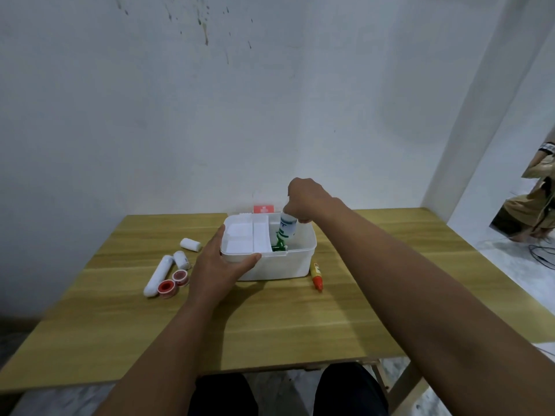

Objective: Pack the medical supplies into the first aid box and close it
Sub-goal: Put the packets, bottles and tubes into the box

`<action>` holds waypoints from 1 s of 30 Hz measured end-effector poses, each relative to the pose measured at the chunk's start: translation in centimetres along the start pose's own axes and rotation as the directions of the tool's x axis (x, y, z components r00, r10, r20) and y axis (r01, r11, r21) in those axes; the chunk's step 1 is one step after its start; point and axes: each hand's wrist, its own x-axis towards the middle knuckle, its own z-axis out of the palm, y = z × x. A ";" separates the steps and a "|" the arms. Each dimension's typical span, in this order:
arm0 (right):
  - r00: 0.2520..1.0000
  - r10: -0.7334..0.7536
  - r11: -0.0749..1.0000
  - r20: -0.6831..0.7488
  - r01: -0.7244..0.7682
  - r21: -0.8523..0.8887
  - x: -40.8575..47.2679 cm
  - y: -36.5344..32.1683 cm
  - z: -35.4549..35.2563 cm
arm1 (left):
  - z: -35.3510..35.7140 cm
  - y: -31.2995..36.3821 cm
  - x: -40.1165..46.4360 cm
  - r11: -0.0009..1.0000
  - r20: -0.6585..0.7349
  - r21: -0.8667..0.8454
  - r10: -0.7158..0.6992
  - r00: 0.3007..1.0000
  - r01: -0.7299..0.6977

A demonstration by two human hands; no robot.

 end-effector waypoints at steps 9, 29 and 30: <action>1.000 0.023 0.998 0.005 -0.023 -0.062 0.4 -1.0 -0.3 | -0.1 0.0 -0.1 1.000 -0.005 0.010 -0.005 1.000 0.006; 0.991 0.120 0.979 -0.050 -0.110 0.173 0.4 4.6 -0.9 | -0.1 -0.1 0.0 0.999 0.007 -0.026 0.021 1.000 -0.021; 0.984 0.152 0.980 -0.095 -0.137 0.147 0.4 5.7 -1.2 | -0.2 0.0 -0.1 0.999 0.004 -0.031 0.027 1.000 -0.027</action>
